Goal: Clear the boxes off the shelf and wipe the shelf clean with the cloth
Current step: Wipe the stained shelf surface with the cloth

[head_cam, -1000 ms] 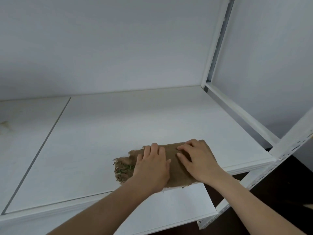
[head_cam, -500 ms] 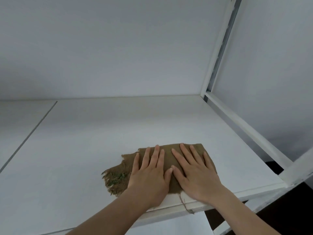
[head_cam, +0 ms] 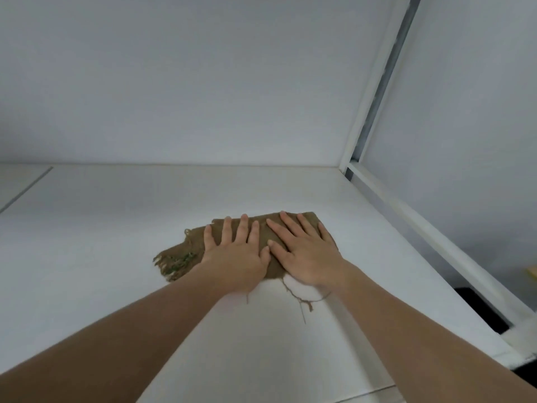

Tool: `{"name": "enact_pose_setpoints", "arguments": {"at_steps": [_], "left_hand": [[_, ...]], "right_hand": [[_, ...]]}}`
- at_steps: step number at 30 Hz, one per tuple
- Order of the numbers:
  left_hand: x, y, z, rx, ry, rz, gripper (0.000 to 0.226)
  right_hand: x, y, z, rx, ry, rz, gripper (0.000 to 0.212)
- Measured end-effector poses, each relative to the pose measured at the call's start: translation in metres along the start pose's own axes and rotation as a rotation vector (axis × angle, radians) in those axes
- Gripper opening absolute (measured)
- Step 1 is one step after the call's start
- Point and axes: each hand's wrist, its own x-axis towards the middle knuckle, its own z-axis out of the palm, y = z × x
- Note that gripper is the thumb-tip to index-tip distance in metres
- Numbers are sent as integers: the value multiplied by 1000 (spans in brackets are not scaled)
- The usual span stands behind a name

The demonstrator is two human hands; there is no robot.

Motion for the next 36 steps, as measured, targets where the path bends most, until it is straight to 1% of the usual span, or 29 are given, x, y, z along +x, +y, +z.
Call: {"name": "enact_pose_setpoints", "arguments": {"at_steps": [8,13,23,31,36], "left_hand": [[74,-10,-12,7,53,16,62],[128,-6,-20,-6,50,22,64],[211,5,-32,-24,57,70,65],[240,27,-37,-16,62,99,67],[249,62,-42,-10,35,140,66]], "right_hand": [[68,16,-8,25,15,48,52],[117,41,-14,19,52,80,51],[185,88,-24,41,49,115,50],[204,128,-31,34,65,94,49],[205,162,-36,12,88,159,51]]}}
